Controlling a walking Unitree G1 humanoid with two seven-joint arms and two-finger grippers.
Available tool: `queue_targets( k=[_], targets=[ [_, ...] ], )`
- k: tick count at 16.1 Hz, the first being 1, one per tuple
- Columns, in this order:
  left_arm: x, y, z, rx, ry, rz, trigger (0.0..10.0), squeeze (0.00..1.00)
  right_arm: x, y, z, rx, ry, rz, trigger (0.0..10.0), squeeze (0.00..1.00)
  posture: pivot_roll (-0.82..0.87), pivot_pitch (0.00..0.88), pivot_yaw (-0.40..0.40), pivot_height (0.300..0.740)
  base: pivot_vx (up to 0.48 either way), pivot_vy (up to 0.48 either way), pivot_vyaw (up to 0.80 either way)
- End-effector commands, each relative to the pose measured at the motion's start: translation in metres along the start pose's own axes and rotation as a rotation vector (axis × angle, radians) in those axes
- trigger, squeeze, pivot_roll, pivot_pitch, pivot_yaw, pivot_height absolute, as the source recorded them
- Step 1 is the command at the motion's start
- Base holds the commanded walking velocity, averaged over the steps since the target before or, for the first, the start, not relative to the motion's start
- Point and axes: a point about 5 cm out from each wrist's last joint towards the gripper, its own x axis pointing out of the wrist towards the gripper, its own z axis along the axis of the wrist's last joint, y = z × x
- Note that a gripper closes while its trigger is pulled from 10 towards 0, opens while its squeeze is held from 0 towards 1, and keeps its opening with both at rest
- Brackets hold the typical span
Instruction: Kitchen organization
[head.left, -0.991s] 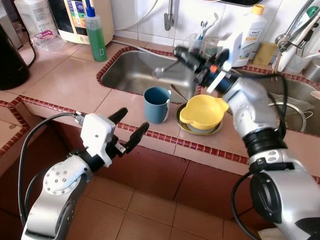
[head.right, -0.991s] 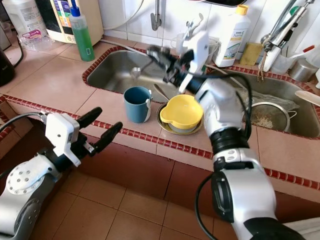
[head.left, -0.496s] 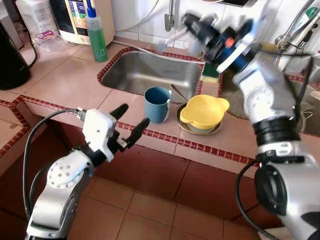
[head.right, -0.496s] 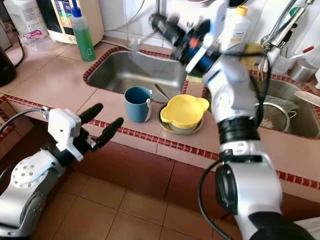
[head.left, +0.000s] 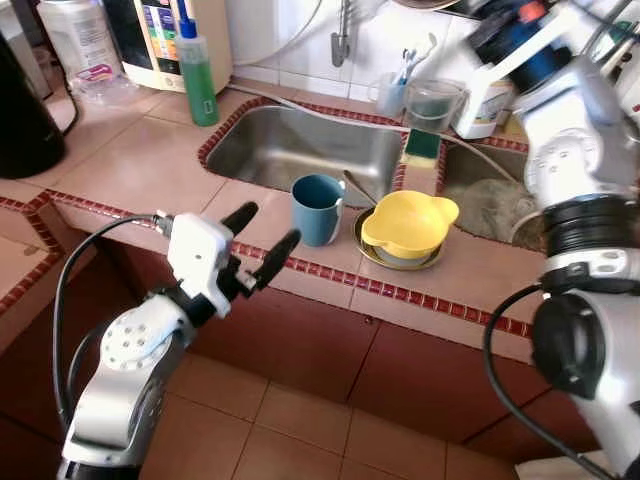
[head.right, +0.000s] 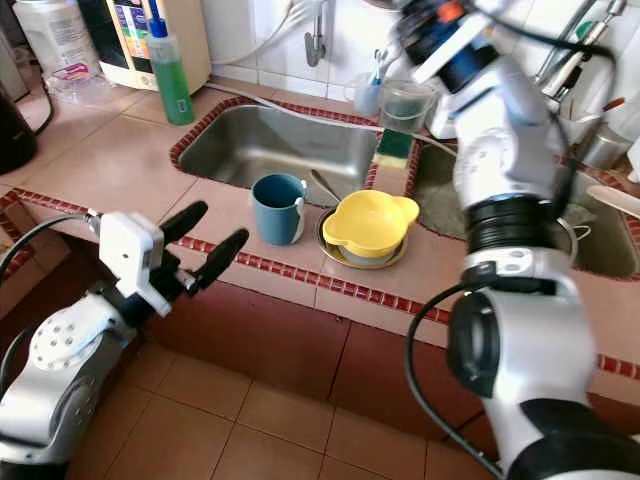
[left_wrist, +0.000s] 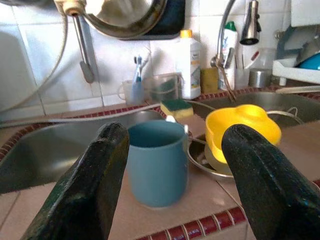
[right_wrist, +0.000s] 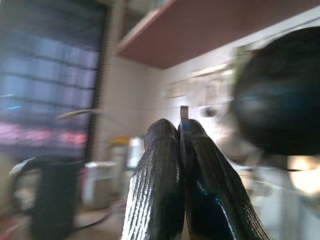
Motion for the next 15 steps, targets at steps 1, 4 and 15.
queue_targets(
  k=[1, 4, 15],
  targets=[
    [0.000, 0.008, 0.003, 0.013, -0.017, 0.043, 10.0, 0.00, -0.002, -0.010, 0.015, -0.051, -0.047, -0.067, 10.0, 0.00, -0.11, 0.007, -0.035, 0.740, 0.000, 0.000, 0.00],
    [0.004, 0.024, 0.008, 0.028, -0.046, 0.114, 10.0, 0.00, -0.022, -0.028, 0.018, -0.164, -0.028, -0.232, 10.0, 0.00, -0.11, 0.000, -0.033, 0.740, 0.000, 0.000, 0.00],
    [0.032, 0.066, 0.020, 0.011, -0.059, 0.244, 10.0, 0.00, -0.075, -0.012, -0.029, -0.200, 0.049, -0.458, 10.0, 0.00, -0.10, 0.025, -0.029, 0.740, 0.000, 0.000, 0.00]
  ],
)
